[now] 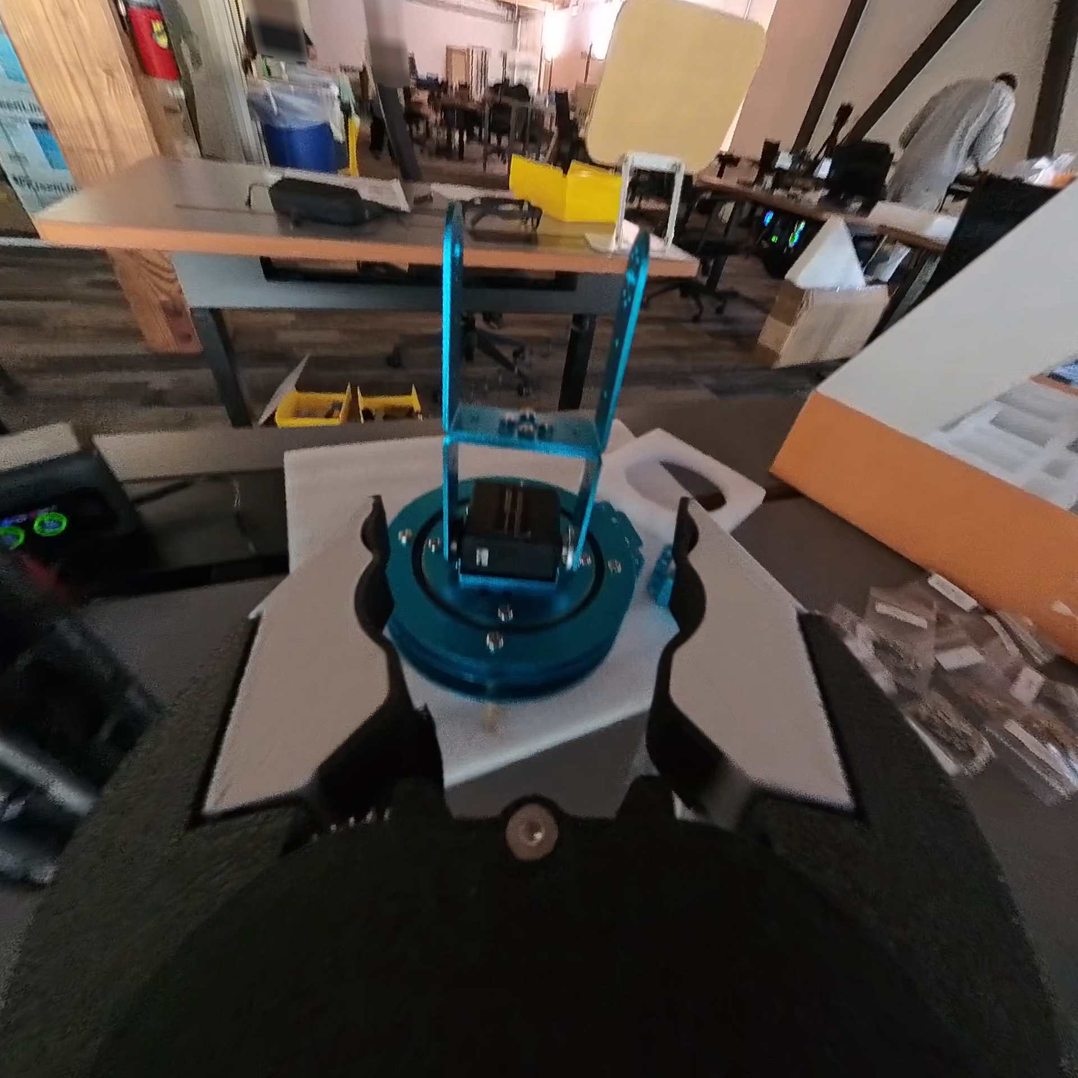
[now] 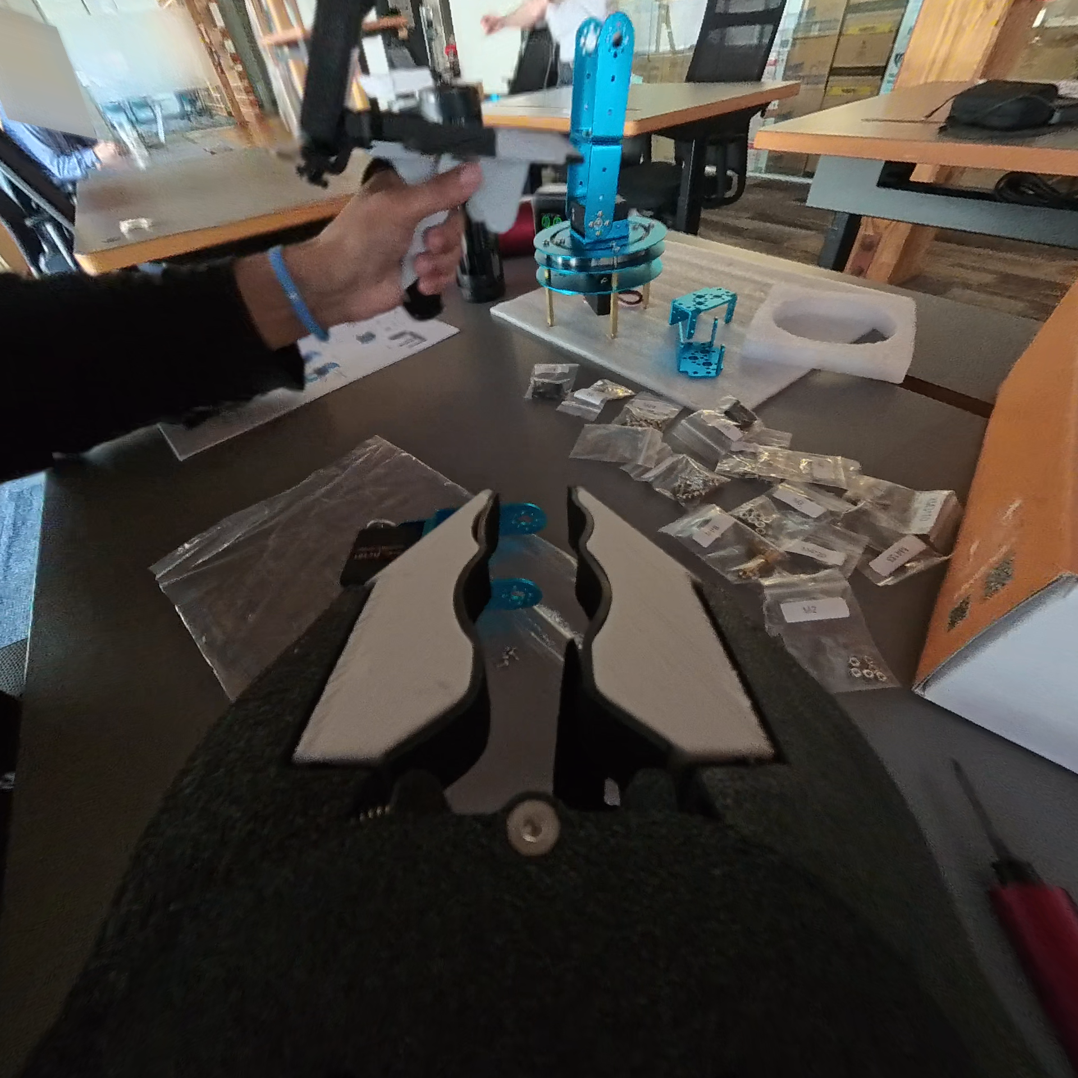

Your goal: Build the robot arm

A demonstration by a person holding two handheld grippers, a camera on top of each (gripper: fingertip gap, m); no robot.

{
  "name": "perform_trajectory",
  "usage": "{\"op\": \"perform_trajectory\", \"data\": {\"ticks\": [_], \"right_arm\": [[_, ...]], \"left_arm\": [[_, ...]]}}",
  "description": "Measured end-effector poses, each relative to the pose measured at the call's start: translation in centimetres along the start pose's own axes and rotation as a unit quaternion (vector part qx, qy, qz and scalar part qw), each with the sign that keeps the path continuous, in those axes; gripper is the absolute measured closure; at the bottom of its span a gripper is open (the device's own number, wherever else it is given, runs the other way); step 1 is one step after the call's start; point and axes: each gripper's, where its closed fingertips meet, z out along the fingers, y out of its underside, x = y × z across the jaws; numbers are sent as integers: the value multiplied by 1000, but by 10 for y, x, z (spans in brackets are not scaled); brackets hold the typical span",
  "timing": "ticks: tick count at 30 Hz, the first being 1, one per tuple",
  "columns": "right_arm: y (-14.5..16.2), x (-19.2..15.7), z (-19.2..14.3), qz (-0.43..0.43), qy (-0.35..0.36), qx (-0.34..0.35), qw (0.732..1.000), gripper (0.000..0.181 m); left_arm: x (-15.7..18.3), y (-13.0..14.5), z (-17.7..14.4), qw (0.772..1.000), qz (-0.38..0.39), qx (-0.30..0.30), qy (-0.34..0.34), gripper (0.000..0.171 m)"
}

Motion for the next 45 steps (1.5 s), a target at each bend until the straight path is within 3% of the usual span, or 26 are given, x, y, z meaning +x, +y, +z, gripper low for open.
{"op": "perform_trajectory", "data": {"ticks": [6, 8, 17, 23, 35, 41, 45], "right_arm": [[14, -11, 0, -30, -9, -24, 999, 160], [14, -16, -1, -23, -21, -21, 999, 160], [10, -23, -3, -31, -33, -15, 999, 160], [10, -24, -4, -37, -30, -16, 999, 161], [14, -22, 2, -35, -33, -28, 998, 160], [-13, -24, 14, -6, -73, -16, 997, 155], [-66, -30, 46, 6, -113, -29, 993, 125]], "left_arm": [[-9, 3, 41, 998, 50, -4, -27, 78], [-8, 9, 47, 996, 85, -14, -22, 107], [-6, 11, 48, 991, 111, -66, -22, 108], [5, 9, 47, 987, 144, -70, -24, 109], [6, -4, 44, 991, 117, -63, -10, 109], [23, -24, 18, 991, 127, -37, 5, 109], [45, -36, -15, 990, 139, -27, 18, 109]]}}
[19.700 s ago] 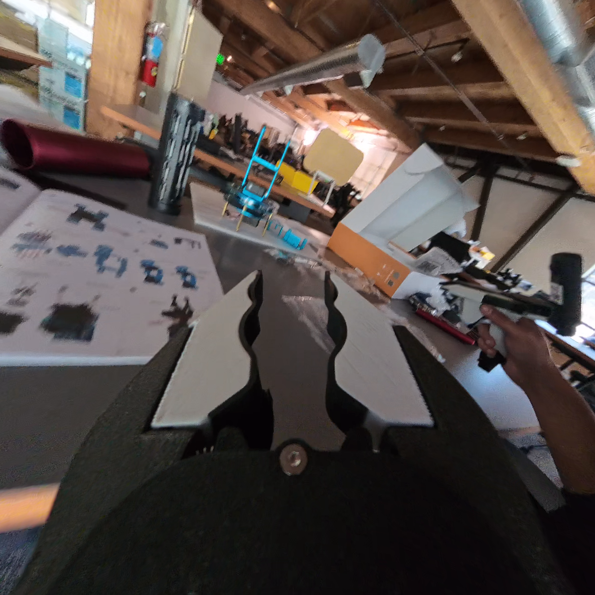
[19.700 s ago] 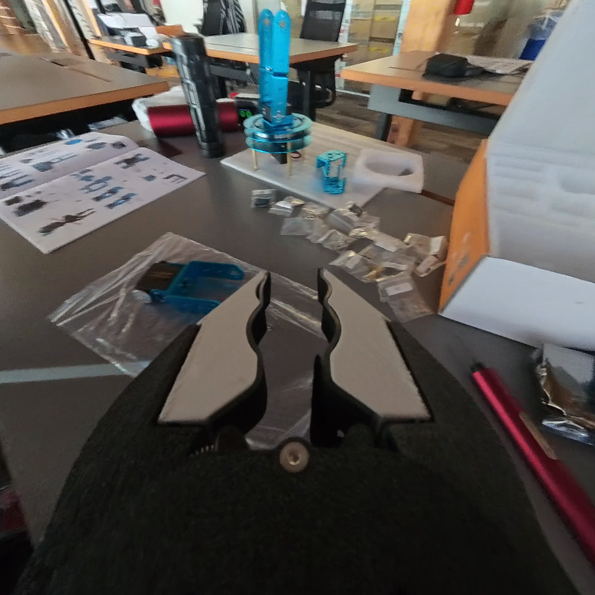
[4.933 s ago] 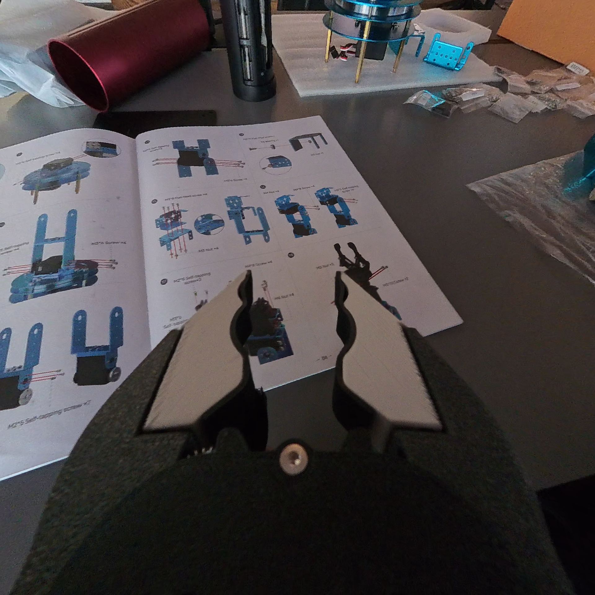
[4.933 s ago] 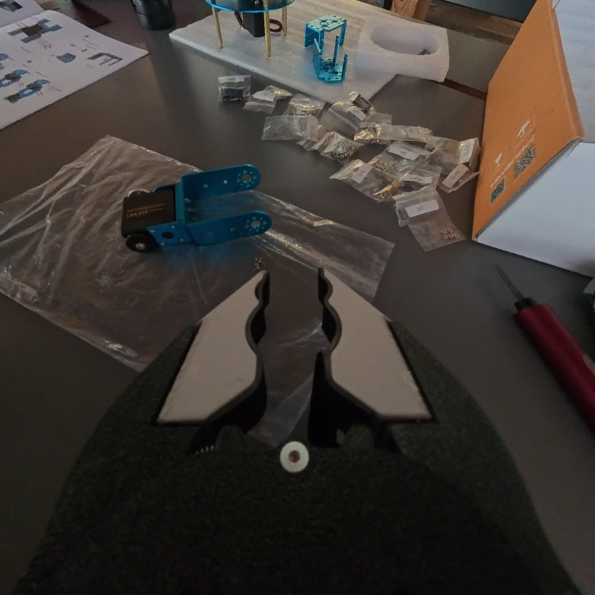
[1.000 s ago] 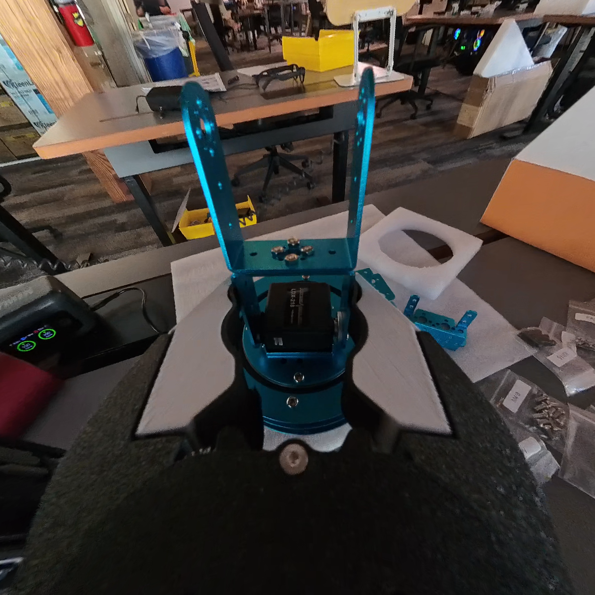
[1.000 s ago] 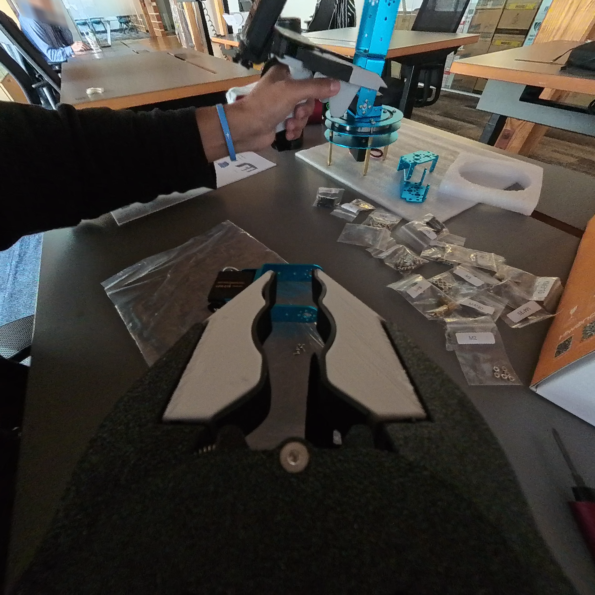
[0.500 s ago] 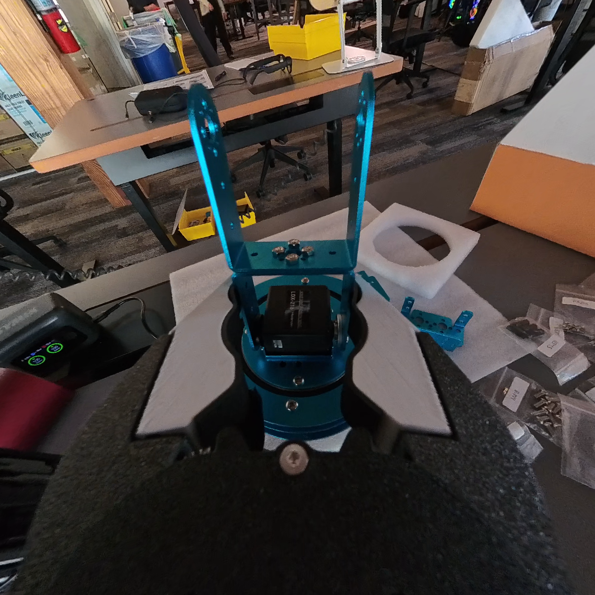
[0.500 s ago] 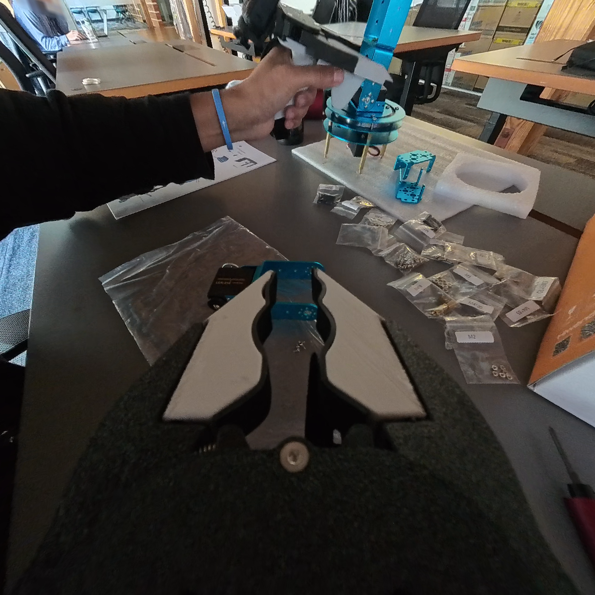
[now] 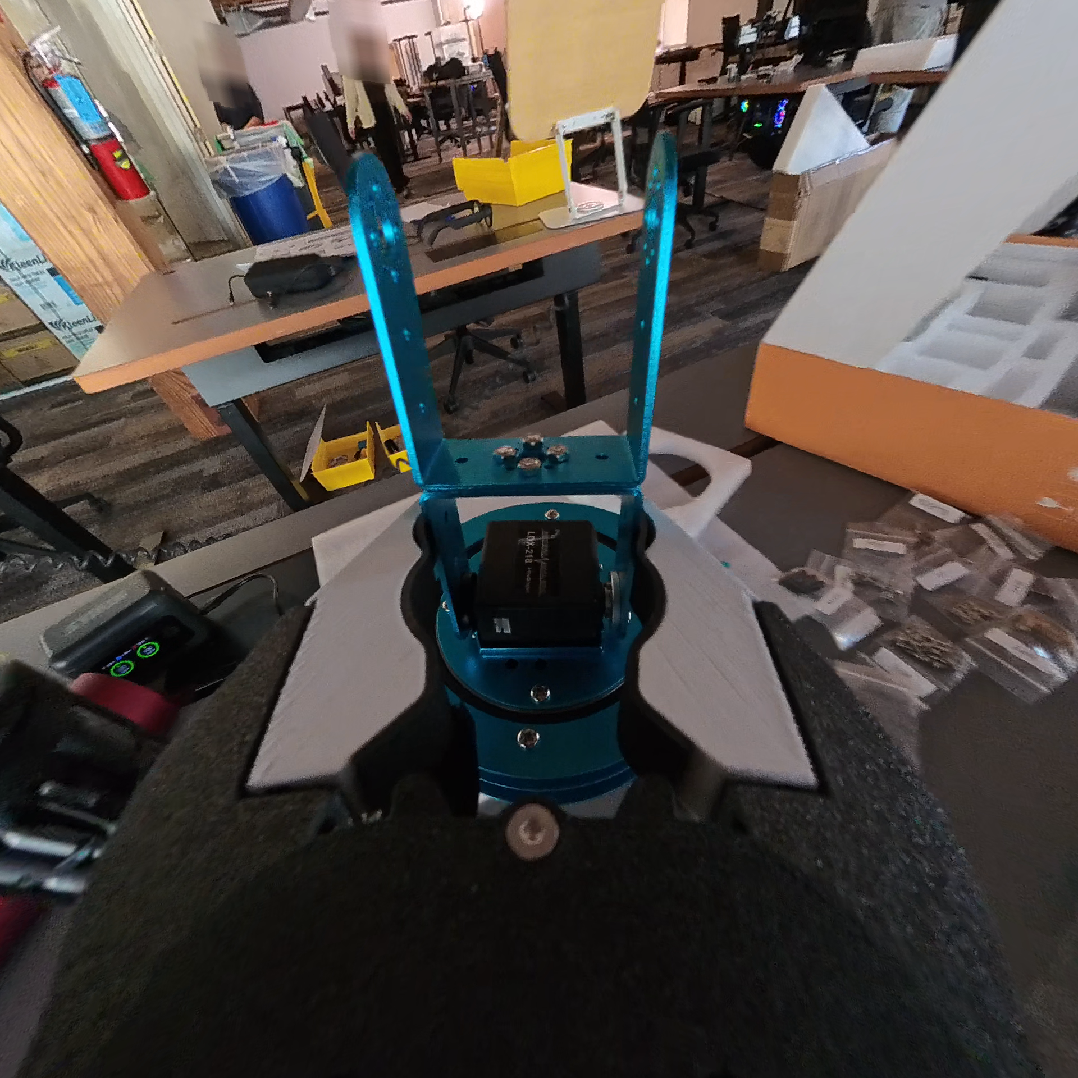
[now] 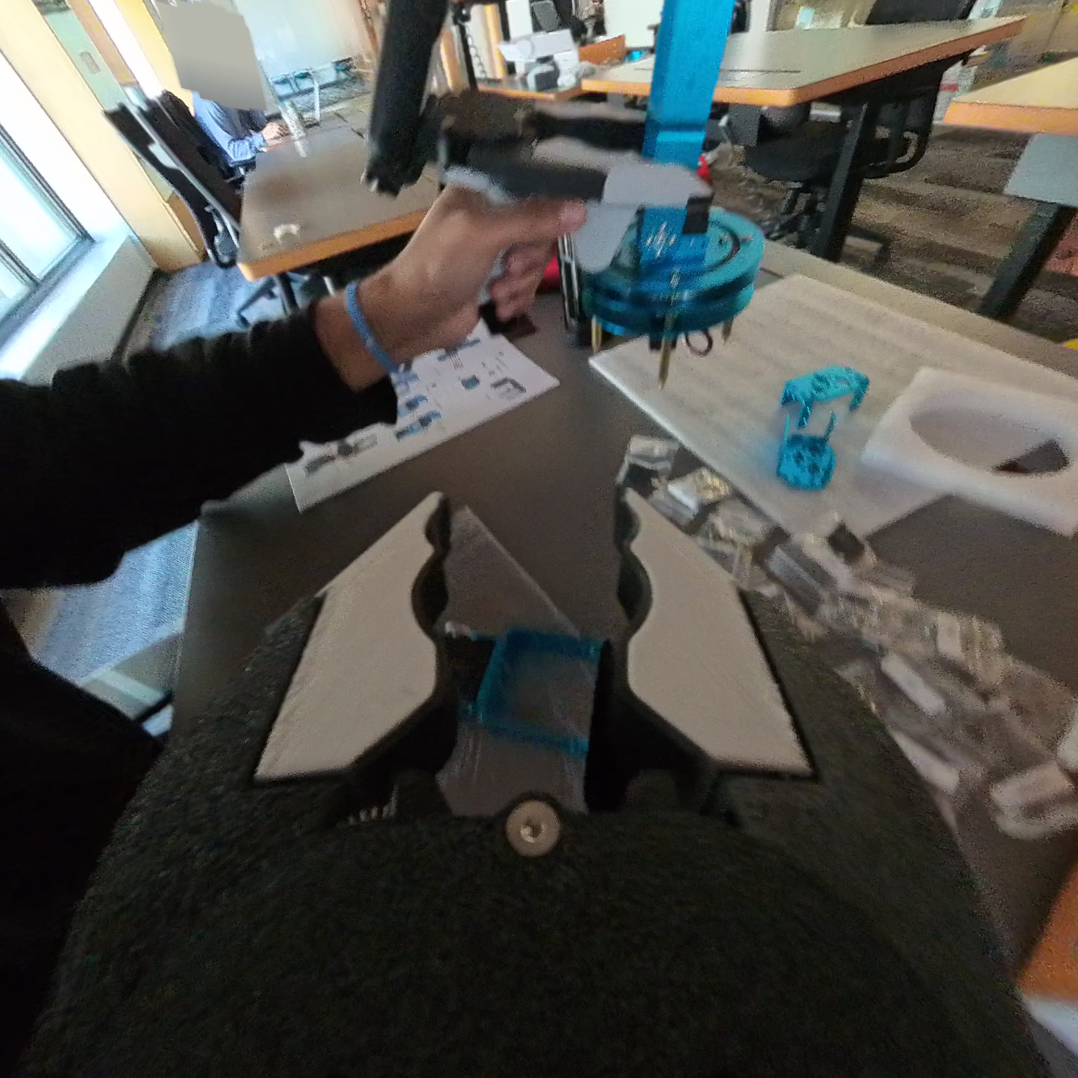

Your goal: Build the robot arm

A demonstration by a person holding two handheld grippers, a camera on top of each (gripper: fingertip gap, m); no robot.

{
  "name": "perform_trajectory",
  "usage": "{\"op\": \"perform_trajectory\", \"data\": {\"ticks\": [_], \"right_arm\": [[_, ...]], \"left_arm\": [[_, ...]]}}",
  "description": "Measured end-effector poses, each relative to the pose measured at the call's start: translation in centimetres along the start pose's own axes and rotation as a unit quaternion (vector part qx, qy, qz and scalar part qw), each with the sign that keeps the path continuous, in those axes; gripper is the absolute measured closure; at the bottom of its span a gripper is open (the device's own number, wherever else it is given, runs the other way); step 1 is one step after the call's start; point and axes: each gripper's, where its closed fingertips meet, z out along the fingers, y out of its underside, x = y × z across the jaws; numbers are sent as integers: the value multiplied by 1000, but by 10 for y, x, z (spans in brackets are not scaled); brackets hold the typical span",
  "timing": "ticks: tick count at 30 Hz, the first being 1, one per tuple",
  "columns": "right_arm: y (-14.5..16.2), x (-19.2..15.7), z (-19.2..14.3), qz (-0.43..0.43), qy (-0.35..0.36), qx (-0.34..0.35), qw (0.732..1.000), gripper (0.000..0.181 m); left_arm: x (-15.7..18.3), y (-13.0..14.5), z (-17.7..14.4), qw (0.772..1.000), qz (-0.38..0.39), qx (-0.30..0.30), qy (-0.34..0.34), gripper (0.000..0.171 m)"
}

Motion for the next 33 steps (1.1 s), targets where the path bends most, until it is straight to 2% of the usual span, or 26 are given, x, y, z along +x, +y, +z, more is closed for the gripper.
{"op": "perform_trajectory", "data": {"ticks": [2, 3, 6, 9, 11, 12, 13, 19, 23, 28, 33], "right_arm": [[-37, -4, 24, 29, -31, -4, 999, 104], [-58, -10, 36, 38, -56, 2, 998, 102], [-113, -22, 70, 27, -78, 32, 996, 104], [-129, -36, 99, -10, -61, 25, 998, 108], [-119, -47, 113, -31, -47, -4, 998, 123], [-112, -56, 117, -32, -54, -15, 998, 136], [-105, -67, 118, -31, -66, -22, 997, 156], [-68, -121, 103, -67, -92, -67, 991, 157], [-39, -145, 89, -74, -99, -88, 988, 157], [-13, -154, 80, -104, -84, -98, 986, 157], [1, -153, 73, -110, -77, -94, 986, 158]], "left_arm": [[13, -6, -20, 1000, 5, 3, 5, 109], [20, -8, -32, 1000, 10, 5, 7, 109], [41, -10, -67, 1000, 19, 11, 5, 109], [62, -6, -101, 1000, 25, 12, 5, 109], [75, 0, -121, 1000, 24, 12, 5, 109], [81, 4, -130, 1000, 24, 11, 5, 109], [86, 8, -139, 1000, 24, 10, 3, 109], [116, 37, -188, 1000, -5, 24, -19, 109], [144, 59, -209, 999, -36, 30, -13, 108], [163, 79, -215, 998, -41, 33, -25, 108], [175, 90, -212, 998, -40, 29, -31, 108]]}}
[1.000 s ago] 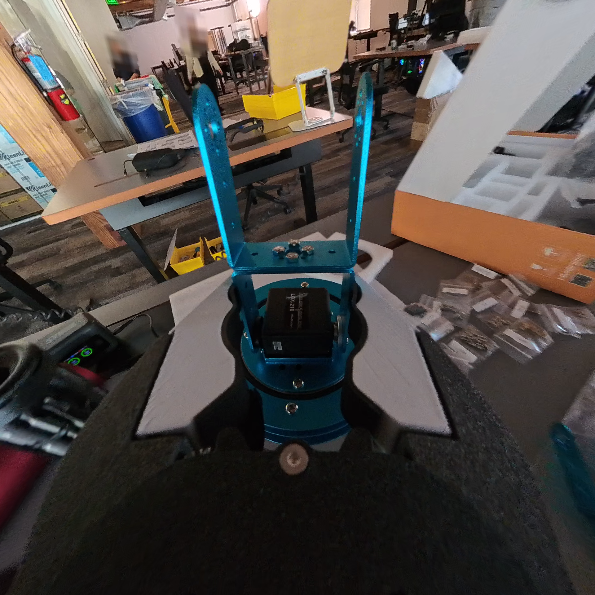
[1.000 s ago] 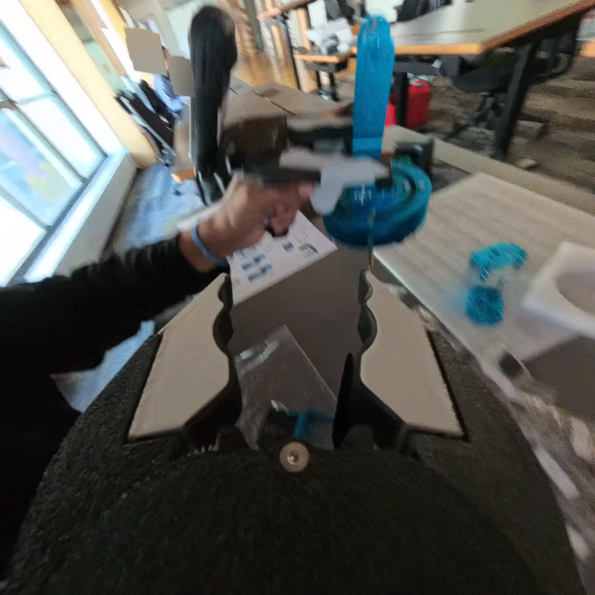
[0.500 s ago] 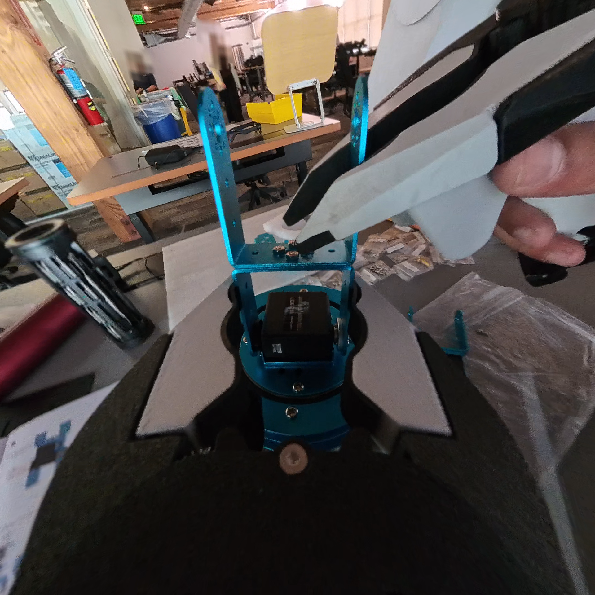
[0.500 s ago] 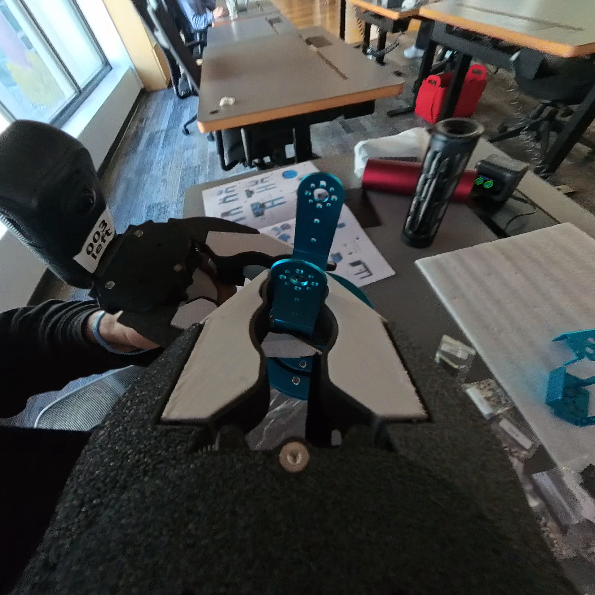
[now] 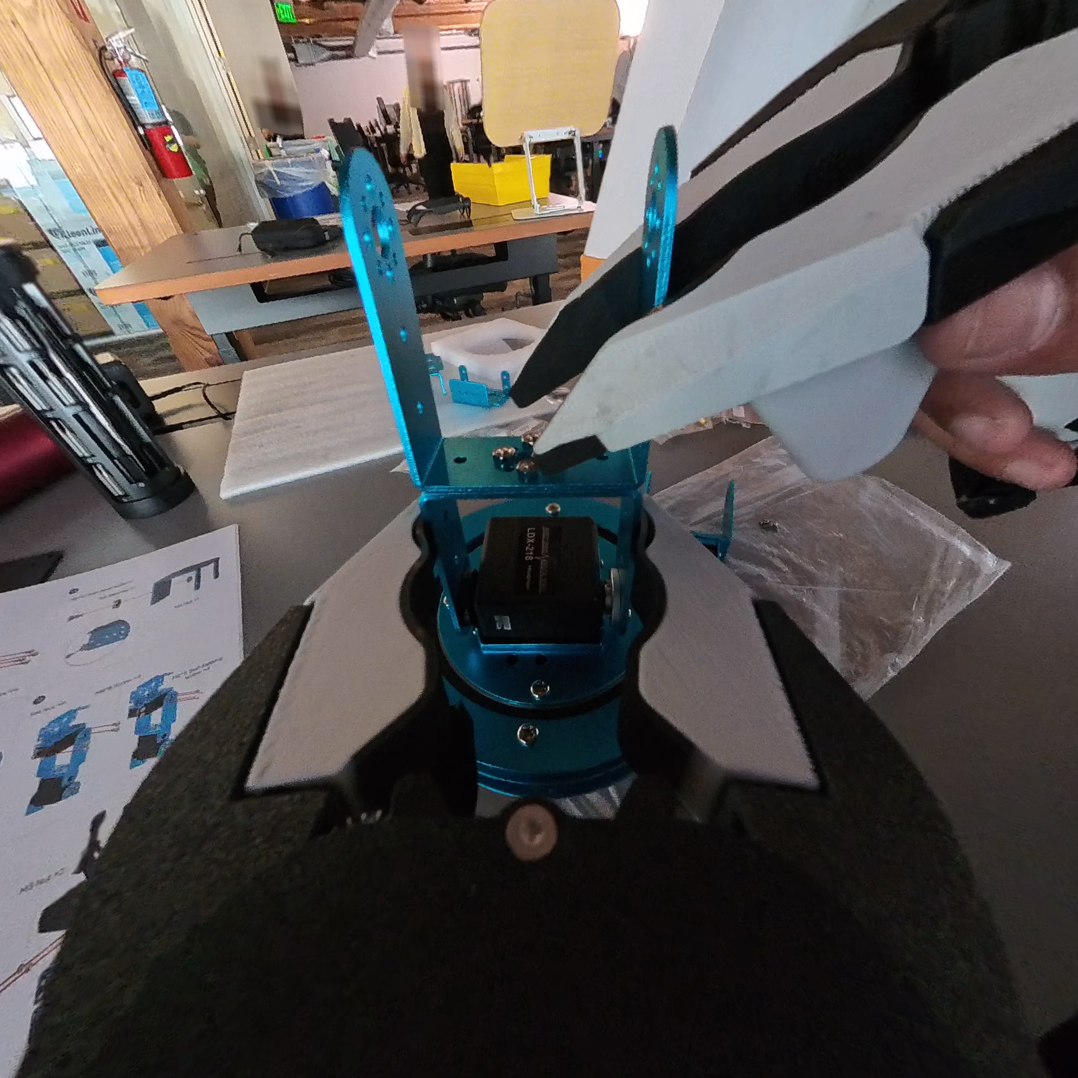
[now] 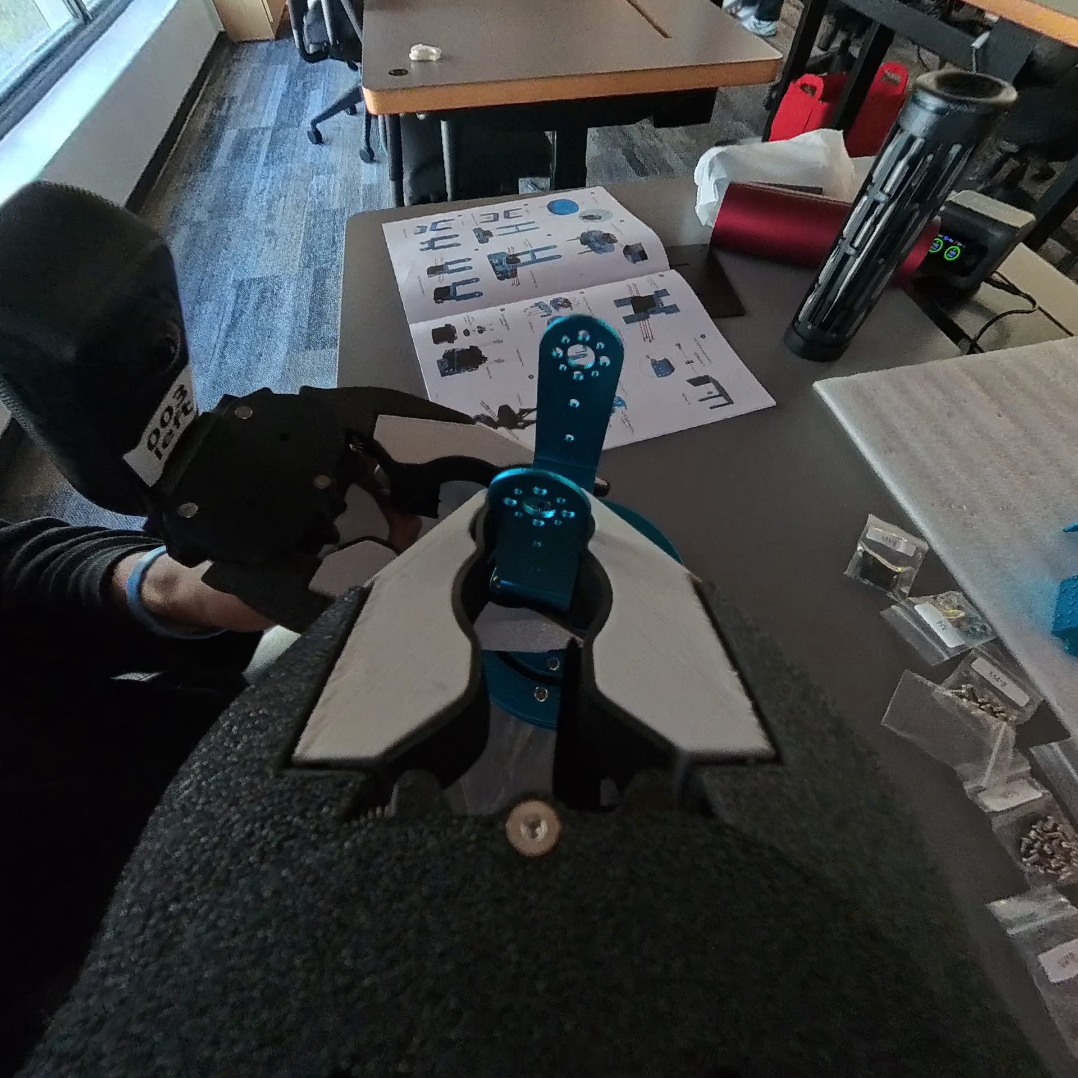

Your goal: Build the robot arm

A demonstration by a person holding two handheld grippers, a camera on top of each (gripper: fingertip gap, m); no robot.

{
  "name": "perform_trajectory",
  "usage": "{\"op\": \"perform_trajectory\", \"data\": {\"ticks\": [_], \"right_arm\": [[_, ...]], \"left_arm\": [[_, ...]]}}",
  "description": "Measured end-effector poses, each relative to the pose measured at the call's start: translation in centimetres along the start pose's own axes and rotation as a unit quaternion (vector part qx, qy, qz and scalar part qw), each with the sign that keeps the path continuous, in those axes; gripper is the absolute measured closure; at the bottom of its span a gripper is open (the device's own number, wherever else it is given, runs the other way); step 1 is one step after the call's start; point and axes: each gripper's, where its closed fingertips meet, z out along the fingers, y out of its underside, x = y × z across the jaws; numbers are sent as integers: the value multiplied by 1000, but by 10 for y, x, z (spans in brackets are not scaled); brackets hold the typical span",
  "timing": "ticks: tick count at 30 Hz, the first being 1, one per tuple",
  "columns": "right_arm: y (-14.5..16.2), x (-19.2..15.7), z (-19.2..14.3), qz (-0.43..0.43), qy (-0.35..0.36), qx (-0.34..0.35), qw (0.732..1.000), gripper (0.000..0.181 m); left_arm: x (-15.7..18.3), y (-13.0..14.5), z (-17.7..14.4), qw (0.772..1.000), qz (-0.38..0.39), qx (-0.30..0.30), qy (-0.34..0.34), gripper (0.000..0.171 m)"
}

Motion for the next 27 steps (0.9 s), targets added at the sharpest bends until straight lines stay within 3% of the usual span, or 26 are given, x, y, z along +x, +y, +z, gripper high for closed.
{"op": "perform_trajectory", "data": {"ticks": [6, 8, 12, 15, 17, 21, 24, 27], "right_arm": [[3, -4, -7, 9, -31, 25, 999, 158], [3, -8, -15, 14, -68, 42, 997, 145], [17, 34, -58, 39, -55, 79, 995, 140], [73, 85, -73, 41, 12, 8, 999, 132], [104, 95, -75, 62, 6, -25, 998, 133], [123, 92, -73, 96, -21, -17, 995, 133], [155, 102, -69, 49, 13, -85, 995, 132], [173, 105, -68, 31, -1, -146, 989, 129]], "left_arm": [[6, 1, -1, 1000, 18, 0, -8, 108], [7, 1, -1, 1000, 18, 0, -12, 108], [4, 5, -3, 1000, 5, -2, -14, 107], [5, 1, -10, 1000, -12, 16, -2, 106], [6, 0, -13, 1000, -10, 15, 7, 104], [4, -7, -25, 999, -15, 20, 22, 103], [-1, -18, -38, 998, -38, 36, 39, 105], [-7, -30, -50, 995, -61, 47, 65, 105]]}}
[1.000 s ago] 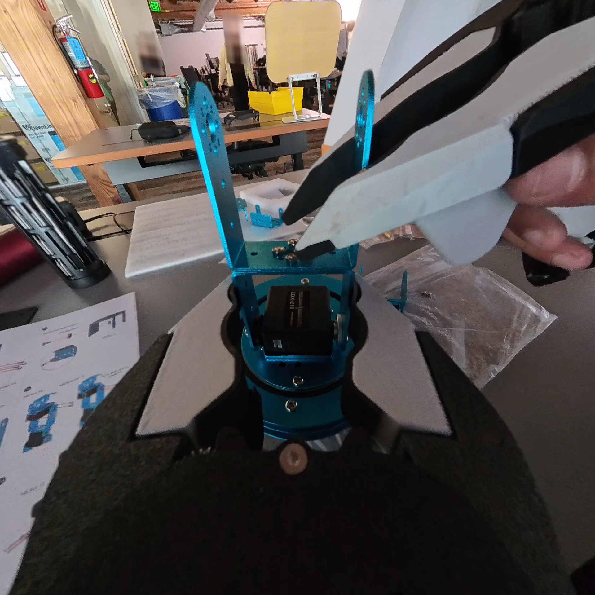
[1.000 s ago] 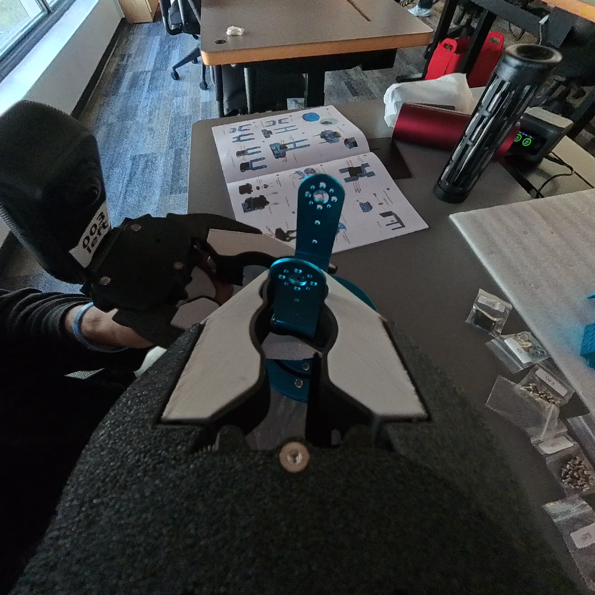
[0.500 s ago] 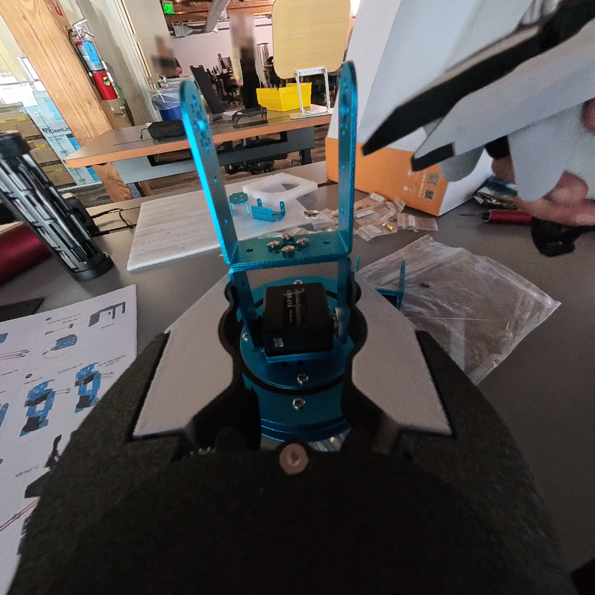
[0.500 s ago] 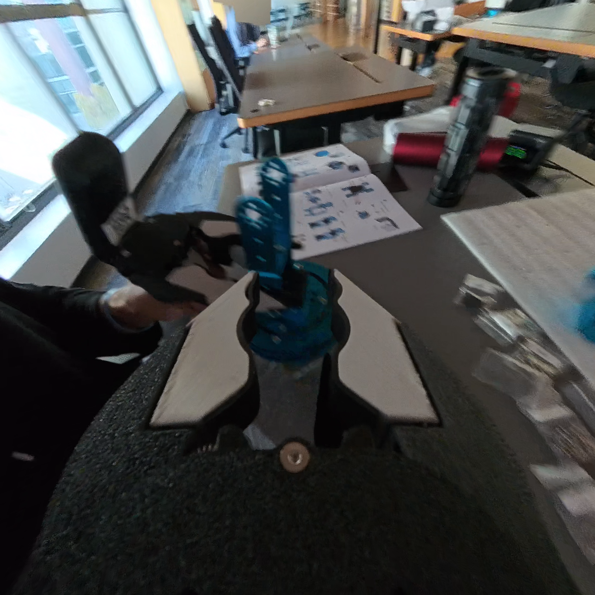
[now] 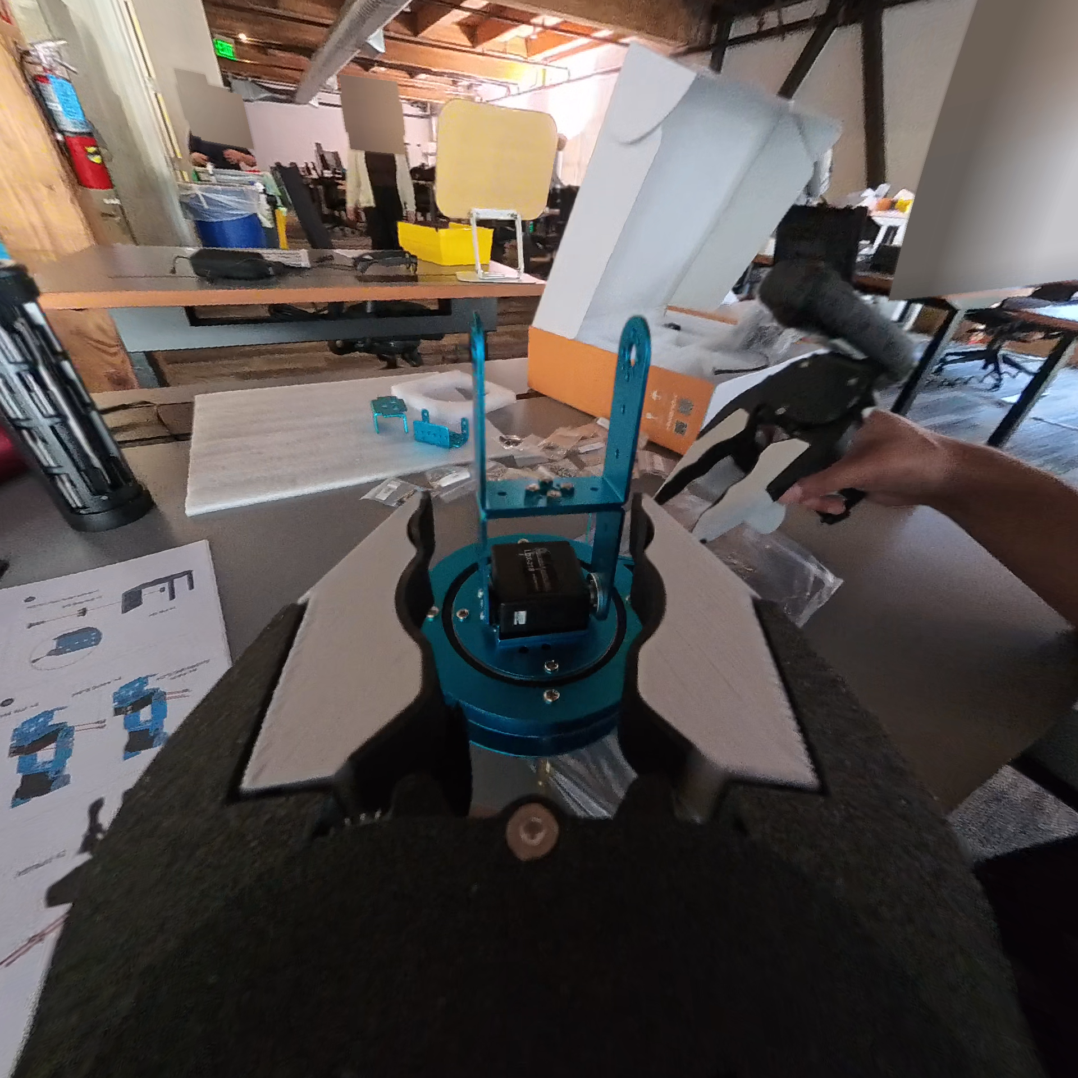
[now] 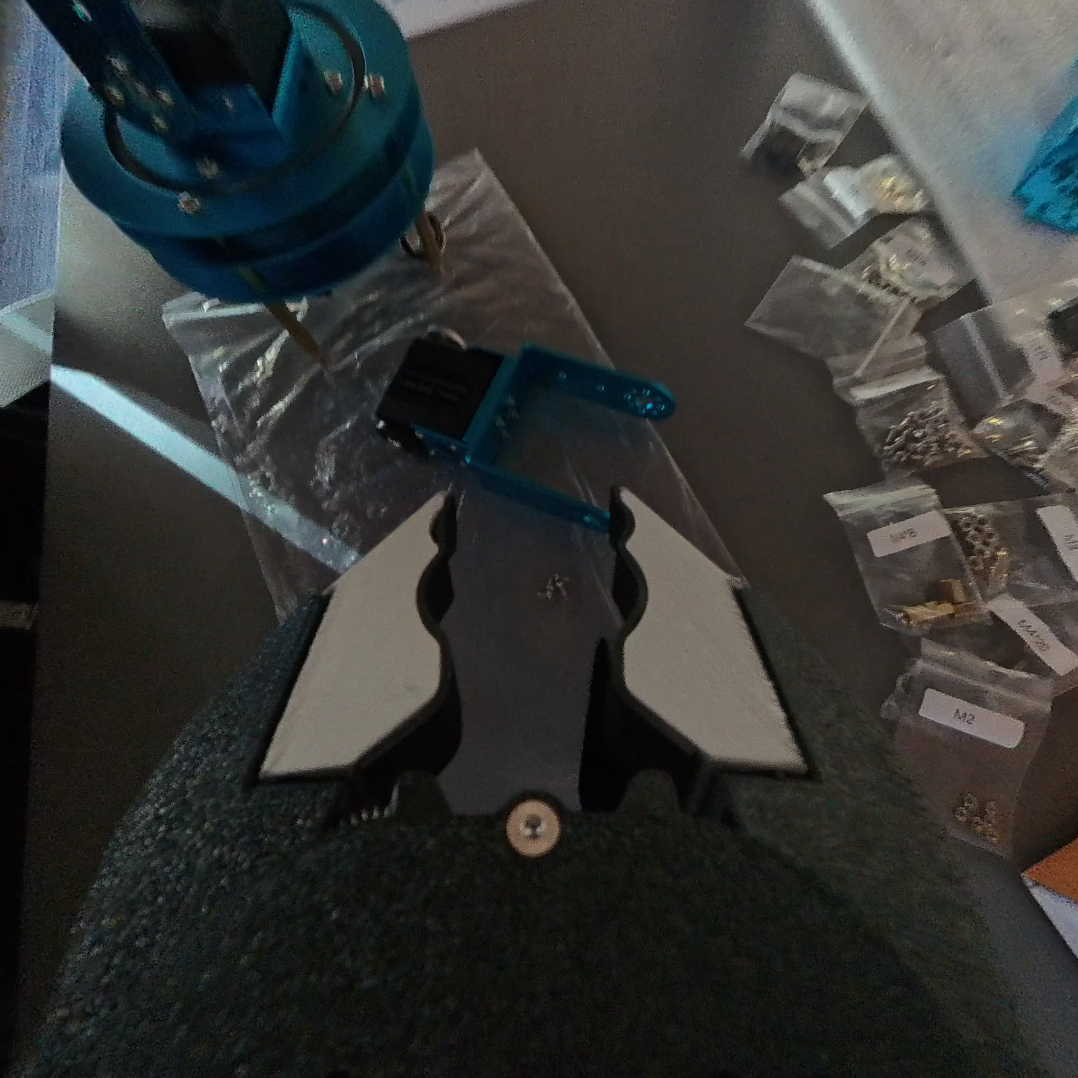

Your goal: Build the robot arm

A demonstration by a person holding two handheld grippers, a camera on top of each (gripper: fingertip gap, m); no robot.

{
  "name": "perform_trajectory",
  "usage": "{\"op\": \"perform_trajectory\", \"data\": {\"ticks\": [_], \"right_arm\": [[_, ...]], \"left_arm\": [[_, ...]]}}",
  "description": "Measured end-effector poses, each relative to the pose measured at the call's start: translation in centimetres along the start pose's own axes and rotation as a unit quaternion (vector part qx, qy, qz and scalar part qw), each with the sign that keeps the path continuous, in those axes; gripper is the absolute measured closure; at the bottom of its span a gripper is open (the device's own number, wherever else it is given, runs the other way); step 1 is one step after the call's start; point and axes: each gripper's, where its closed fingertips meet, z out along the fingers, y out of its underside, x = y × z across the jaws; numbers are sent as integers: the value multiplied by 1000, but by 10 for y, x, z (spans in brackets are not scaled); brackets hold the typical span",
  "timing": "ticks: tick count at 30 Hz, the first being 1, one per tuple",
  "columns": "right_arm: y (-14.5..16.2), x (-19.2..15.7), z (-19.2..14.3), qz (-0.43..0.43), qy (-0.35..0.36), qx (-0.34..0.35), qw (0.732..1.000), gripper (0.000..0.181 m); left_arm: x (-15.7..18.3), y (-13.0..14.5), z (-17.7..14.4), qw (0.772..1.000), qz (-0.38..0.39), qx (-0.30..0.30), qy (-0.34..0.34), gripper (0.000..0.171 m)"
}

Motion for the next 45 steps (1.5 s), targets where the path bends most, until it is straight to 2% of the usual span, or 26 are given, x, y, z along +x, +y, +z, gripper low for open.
{"op": "perform_trajectory", "data": {"ticks": [2, 6, 12, 15, 19, 23, 25, 29, 32, 34, 36, 38, 42, 45], "right_arm": [[5, 1, 2, -15, -14, -29, 999, 124], [8, 7, 6, -49, -19, -48, 997, 124], [-24, -11, 3, -11, -62, 43, 997, 128], [-56, -42, -4, -30, -73, 93, 993, 124], [-98, -88, -3, -51, -78, 162, 982, 123], [-129, -106, 12, -18, -58, 226, 972, 129], [-141, -110, 18, -3, -50, 249, 967, 133], [-143, -107, 34, 9, -20, 231, 973, 144], [-146, -112, 35, 27, -37, 236, 971, 154], [-147, -111, 36, 31, -29, 233, 971, 154], [-148, -112, 36, 22, -21, 223, 974, 154], [-151, -116, 34, 22, -27, 211, 977, 154], [-164, -124, 6, 1, -54, 220, 974, 156], [-153, -128, -14, -29, -71, 185, 980, 153]], "left_arm": [[-2, -4, -4, 1000, -2, -5, 9, 105], [-6, -1, -8, 999, 39, -22, -11, 105], [-6, 19, -11, 998, 41, -45, -20, 105], [-12, 32, -10, 998, 28, -57, -14, 105], [-17, 42, -2, 997, 24, -70, 32, 104], [-23, 37, 10, 987, 56, -76, 128, 104], [-22, 41, 15, 974, 55, -90, 199, 106], [-13, 53, 21, 941, 29, -112, 319, 117], [-7, 53, 20, 920, 30, -100, 377, 136], [-5, 52, 20, 909, 28, -95, 406, 140], [-10, 50, 21, 906, 30, -101, 410, 149], [-9, 46, 17, 902, 56, -106, 415, 151], [3, 16, 11, 910, 87, -80, 398, 150], [23, 3, 11, 918, 125, -85, 368, 150]]}}
